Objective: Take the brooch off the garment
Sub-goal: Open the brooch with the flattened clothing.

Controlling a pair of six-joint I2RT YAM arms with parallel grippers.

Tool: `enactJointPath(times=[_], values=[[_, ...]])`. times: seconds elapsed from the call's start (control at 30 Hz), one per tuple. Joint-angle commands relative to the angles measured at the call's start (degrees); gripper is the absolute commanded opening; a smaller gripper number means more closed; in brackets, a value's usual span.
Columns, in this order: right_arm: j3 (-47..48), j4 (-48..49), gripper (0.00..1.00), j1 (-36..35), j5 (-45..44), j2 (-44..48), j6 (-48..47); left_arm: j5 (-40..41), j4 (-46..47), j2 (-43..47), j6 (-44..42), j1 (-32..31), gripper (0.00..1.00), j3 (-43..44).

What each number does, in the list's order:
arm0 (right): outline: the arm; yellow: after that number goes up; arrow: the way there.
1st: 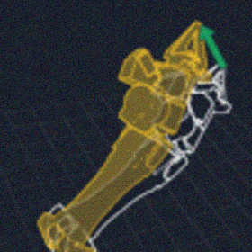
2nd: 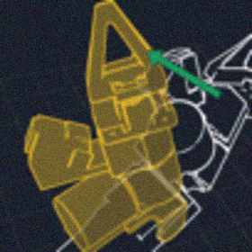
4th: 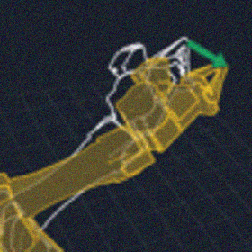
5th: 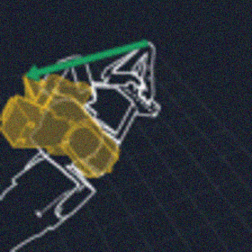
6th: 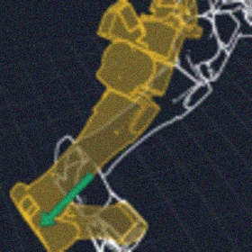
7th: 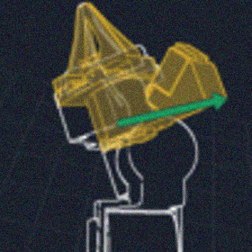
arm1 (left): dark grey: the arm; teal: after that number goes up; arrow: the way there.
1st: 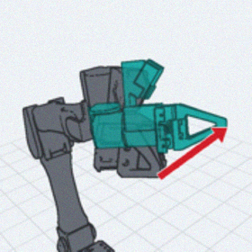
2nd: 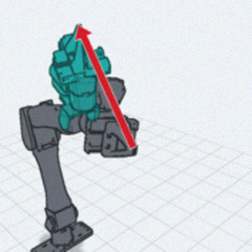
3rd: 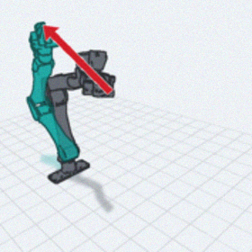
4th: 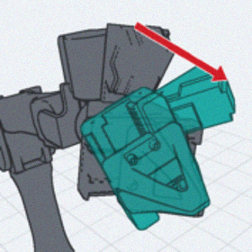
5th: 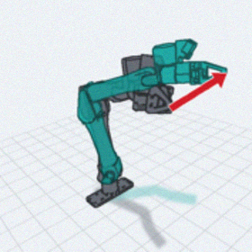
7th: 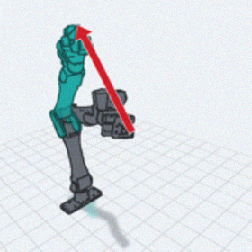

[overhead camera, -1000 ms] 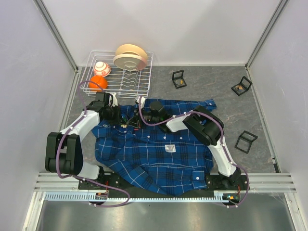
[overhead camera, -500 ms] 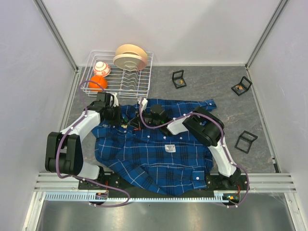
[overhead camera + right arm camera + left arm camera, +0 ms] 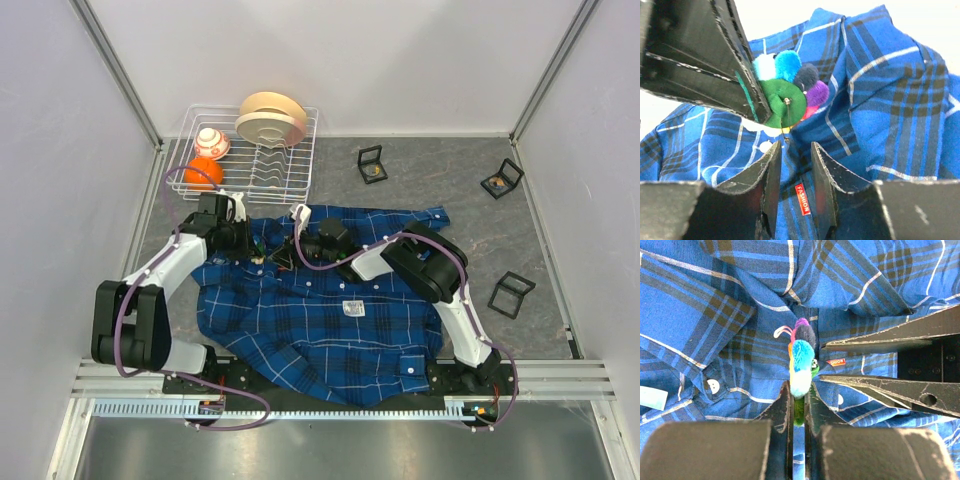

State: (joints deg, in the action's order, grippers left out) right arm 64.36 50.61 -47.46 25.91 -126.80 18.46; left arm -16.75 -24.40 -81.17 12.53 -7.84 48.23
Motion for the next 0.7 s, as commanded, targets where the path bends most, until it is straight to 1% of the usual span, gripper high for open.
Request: enactJointPath(times=[0.0, 0.1, 0.17, 0.23, 0.27, 0.33, 0.4, 0.43, 0.47, 0.53, 0.67], values=[[-1.07, 8.79, 0.37, 0.09, 3.70, 2.26, -3.78, -2.40, 5.32, 2.77, -4.01, 0.01, 0.02, -1.99], [-2.91, 14.24, 0.40, -0.09, 5.55, 2.52, -5.45, -3.20, 7.96, 3.82, -4.19, 0.01, 0.02, -3.48], [-2.40, 13.47, 0.42, -0.09, 5.81, 2.53, -7.81, -3.20, 8.85, 4.17, -4.10, 0.01, 0.02, -3.58], [-2.65, 15.21, 0.42, -0.09, 6.69, 2.18, -10.01, -3.46, 9.54, 4.87, -4.10, 0.01, 0.02, -3.40], [-3.70, 19.66, 0.43, 0.00, 6.87, 1.83, -10.89, -3.72, 9.81, 5.14, -3.92, 0.01, 0.02, -3.49], [-3.54, 22.59, 0.43, 0.18, 8.36, 0.69, -9.49, -4.07, 10.43, 5.75, -3.57, 0.01, 0.02, -3.75], [-4.59, 28.21, 0.44, -0.26, 9.07, 0.24, -9.14, -4.43, 10.78, 5.93, -3.66, 0.01, 0.02, -4.02], [-4.94, 28.66, 0.44, -0.44, 8.46, 1.02, -9.23, -4.60, 10.78, 6.19, -3.66, 0.01, 0.02, -4.02], [-5.64, 26.67, 0.44, -0.61, 7.41, 1.81, -10.53, -4.52, 10.52, 6.37, -3.75, 0.01, 0.02, -4.02], [-6.17, 25.60, 0.45, -0.79, 4.95, 2.78, -11.16, -4.60, 10.43, 7.07, -3.83, 0.01, 0.02, -4.28], [-8.36, 27.87, 0.48, -0.88, 3.53, 2.79, -10.99, -4.87, 10.16, 8.83, -3.13, 0.01, 0.02, -4.81]])
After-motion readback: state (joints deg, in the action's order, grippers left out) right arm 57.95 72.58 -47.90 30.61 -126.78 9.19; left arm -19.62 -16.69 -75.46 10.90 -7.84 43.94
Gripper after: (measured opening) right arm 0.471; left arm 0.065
